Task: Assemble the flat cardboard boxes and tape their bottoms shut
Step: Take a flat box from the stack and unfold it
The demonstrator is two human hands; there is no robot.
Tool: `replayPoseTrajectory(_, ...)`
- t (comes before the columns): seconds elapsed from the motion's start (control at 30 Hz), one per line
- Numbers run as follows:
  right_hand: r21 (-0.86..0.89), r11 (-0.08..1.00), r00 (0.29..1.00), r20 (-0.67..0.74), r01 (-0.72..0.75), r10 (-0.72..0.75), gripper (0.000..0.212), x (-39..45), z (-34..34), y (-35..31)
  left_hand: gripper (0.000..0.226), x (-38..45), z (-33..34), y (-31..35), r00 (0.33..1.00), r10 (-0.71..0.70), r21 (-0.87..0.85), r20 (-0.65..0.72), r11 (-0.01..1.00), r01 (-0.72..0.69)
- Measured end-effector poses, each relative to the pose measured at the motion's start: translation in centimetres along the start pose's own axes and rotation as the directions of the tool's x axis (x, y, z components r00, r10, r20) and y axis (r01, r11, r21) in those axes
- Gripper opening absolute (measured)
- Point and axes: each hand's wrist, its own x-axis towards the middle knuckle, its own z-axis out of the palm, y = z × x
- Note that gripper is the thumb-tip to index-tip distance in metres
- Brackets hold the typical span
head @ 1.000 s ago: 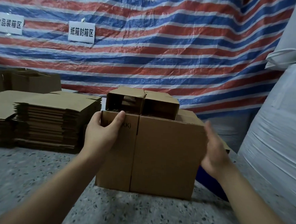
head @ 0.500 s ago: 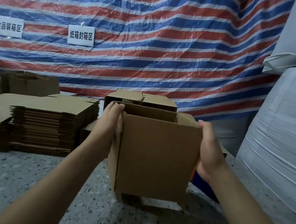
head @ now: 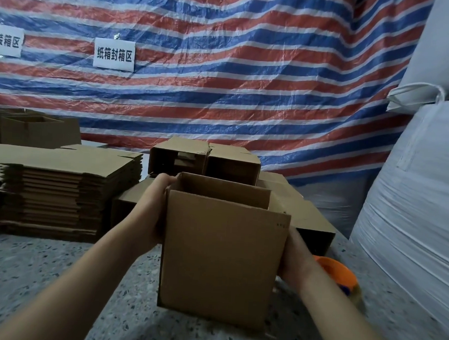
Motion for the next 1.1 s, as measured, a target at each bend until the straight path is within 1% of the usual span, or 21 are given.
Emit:
replayPoseTrajectory(0.07,0.039,0.998,0.997,-0.048,-0.055,0.057,0.067,0.1,0.1,1.2,0.052,-0.2,0.2,-0.2,0.999,0.020,-0.010,0.025,1.000,-0.020)
replayPoseTrajectory(0.13,0.070,0.997,0.998,-0.049,-0.039,0.042,0.069,0.3,0.6,1.4,0.052,-0.4,0.2,-0.1,0.999,0.039,-0.024,0.036,0.999,-0.038)
replayPoseTrajectory(0.2,0.123,0.992,0.999,-0.046,-0.010,0.016,0.064,0.7,1.1,0.7,0.052,-0.6,-0.1,0.2,0.997,0.062,-0.045,0.053,0.997,-0.059)
replayPoseTrajectory(0.27,0.172,0.985,0.996,-0.088,0.011,0.005,0.057,1.2,1.5,0.3,0.054,-0.7,-0.3,0.3,0.994,0.085,-0.051,0.075,0.995,-0.081)
replayPoseTrajectory(0.33,0.175,0.985,0.993,-0.112,-0.008,0.028,0.049,1.6,1.7,0.8,0.050,-0.8,-0.2,0.1,0.993,0.104,-0.047,0.059,0.994,-0.101)
replayPoseTrajectory(0.43,0.173,0.985,0.995,-0.094,0.000,0.016,0.051,1.7,1.6,1.6,0.042,-0.8,-0.3,-0.5,0.988,0.142,-0.006,0.057,0.990,-0.141)
replayPoseTrajectory(0.53,0.185,0.983,1.000,-0.018,-0.017,0.020,0.068,1.8,1.4,1.0,0.043,-0.8,-0.6,-0.3,0.991,0.122,-0.015,0.053,0.992,-0.122)
replayPoseTrajectory(0.6,0.188,0.981,0.999,0.006,-0.039,0.039,0.073,1.9,1.4,0.9,0.044,-0.7,-0.4,-0.4,0.994,0.102,-0.011,0.045,0.995,-0.101)
replayPoseTrajectory(0.73,0.206,0.978,0.999,-0.028,-0.013,0.019,0.071,2.1,1.4,1.9,0.038,-0.5,-0.4,-1.4,0.996,0.080,0.004,-0.032,0.997,-0.080)
replayPoseTrajectory(0.8,0.217,0.976,1.000,-0.025,-0.002,0.007,0.071,2.0,1.5,2.1,0.043,-0.6,-0.6,-1.6,0.998,0.054,-0.004,-0.041,0.999,-0.054)
replayPoseTrajectory(0.87,0.215,0.976,1.000,-0.019,0.005,-0.001,0.070,2.0,1.5,2.0,0.046,-0.7,-0.8,-1.5,0.999,0.032,-0.015,-0.041,0.999,-0.032)
replayPoseTrajectory(1.1,0.218,0.976,0.999,-0.052,-0.001,0.012,0.071,2.5,0.8,1.8,0.047,-0.9,-0.1,-1.4,0.999,0.031,0.000,0.022,1.000,-0.031)
